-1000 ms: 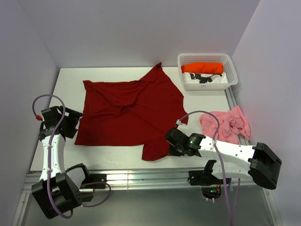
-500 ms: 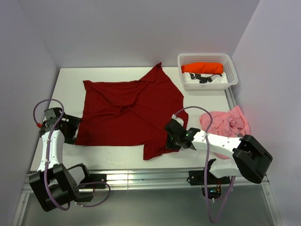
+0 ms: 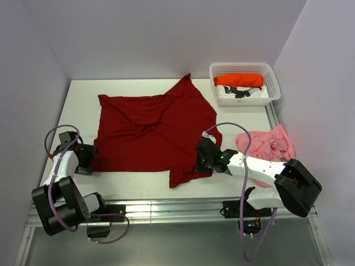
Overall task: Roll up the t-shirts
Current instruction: Flatten the tshirt
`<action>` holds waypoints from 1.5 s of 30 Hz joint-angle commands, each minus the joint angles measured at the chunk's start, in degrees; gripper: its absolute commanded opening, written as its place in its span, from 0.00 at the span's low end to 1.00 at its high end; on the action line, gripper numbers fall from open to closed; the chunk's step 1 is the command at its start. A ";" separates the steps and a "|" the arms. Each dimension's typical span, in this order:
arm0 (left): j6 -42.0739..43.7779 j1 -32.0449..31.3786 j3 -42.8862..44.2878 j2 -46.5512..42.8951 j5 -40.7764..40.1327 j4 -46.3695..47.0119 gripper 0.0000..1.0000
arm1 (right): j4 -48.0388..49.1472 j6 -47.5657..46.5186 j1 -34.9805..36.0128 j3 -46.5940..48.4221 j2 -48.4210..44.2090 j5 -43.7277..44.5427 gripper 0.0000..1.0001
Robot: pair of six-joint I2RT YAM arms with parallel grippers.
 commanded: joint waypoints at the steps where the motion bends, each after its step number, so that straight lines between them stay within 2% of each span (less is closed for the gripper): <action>1: -1.91 -0.09 -1.30 0.23 -1.93 2.59 0.82 | 1.02 -1.11 -0.63 0.51 -1.97 0.07 0.00; 5: -1.91 -0.09 -1.48 1.64 -3.16 1.79 0.81 | 1.46 -0.41 -0.89 -0.45 -2.94 -0.02 0.00; 10: -1.65 -0.09 -1.39 4.98 -2.63 4.07 0.69 | 1.55 0.56 -0.98 -1.25 -4.09 -0.02 0.00; 13: -0.95 -0.18 -1.12 7.62 -2.11 5.92 0.55 | 1.11 0.65 -1.07 -1.42 -4.70 0.42 0.00; 22: 0.11 -0.18 -1.56 13.50 -1.32 9.52 0.57 | -0.03 1.17 -1.16 -1.60 -6.55 1.48 0.00; 26: 0.46 -0.18 -1.65 19.55 0.79 11.19 0.55 | -0.38 1.61 -1.16 -1.69 -7.60 2.09 0.00; 27: 0.46 -0.18 -1.39 20.62 0.88 11.37 0.36 | -0.47 1.79 -1.16 -1.77 -7.78 2.18 0.00; 30: 0.11 -0.18 -0.69 22.39 0.88 11.20 0.01 | -0.29 2.05 -1.07 -2.13 -7.87 2.27 0.00; 38: -0.42 -0.62 1.33 11.69 -3.24 6.10 0.00 | -3.62 1.18 -1.33 0.42 -7.95 3.94 0.00; 45: 0.63 -0.80 4.67 3.50 -2.11 0.22 0.00 | -12.77 -2.07 -2.30 11.56 -11.38 10.69 0.00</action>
